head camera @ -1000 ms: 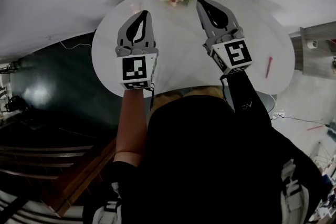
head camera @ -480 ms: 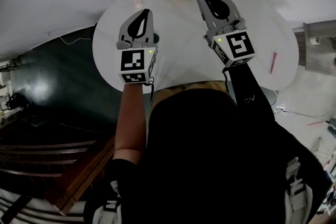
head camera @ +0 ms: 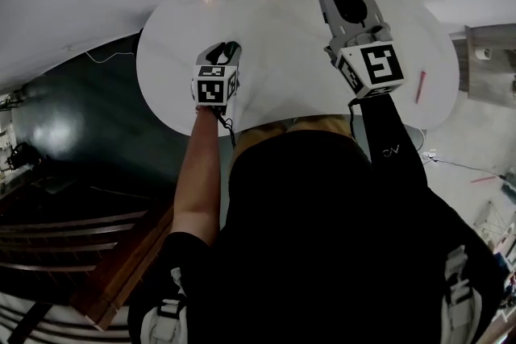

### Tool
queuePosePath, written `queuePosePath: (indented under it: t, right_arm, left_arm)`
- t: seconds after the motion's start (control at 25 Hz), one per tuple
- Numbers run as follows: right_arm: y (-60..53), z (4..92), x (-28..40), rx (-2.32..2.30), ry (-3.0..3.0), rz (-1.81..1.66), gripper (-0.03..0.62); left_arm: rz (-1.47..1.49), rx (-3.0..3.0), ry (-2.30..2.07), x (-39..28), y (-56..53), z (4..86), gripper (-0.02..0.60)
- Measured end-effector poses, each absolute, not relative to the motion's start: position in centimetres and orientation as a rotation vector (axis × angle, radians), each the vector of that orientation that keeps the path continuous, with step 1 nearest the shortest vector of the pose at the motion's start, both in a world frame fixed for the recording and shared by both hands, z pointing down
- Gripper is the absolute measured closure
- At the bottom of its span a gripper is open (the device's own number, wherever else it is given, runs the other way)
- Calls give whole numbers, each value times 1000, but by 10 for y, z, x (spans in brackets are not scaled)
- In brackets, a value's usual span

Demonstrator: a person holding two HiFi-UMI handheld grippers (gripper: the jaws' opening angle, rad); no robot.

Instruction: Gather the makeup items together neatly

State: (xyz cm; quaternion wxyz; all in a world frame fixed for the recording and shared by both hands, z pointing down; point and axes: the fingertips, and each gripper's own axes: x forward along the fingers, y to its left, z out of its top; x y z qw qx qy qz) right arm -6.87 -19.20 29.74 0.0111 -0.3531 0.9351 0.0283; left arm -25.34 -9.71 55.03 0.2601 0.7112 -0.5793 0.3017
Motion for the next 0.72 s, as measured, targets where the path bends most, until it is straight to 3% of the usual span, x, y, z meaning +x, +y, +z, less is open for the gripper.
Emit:
queuePosePath:
  t: [0.16,0.28,0.72]
  right_arm:
    - [-192,300,-63,-1125,2921,92,588]
    - [-191,301,-62,-1130,2927,98,588]
    - [-194,300,-53,-1158,2917,96,589]
  left_arm:
    - [895,1814,-1518,-261,-89,594,452]
    - [967,1723,-1486,-269,-78,623,549]
    - [903,1849,-1611,-258,-90,569,572]
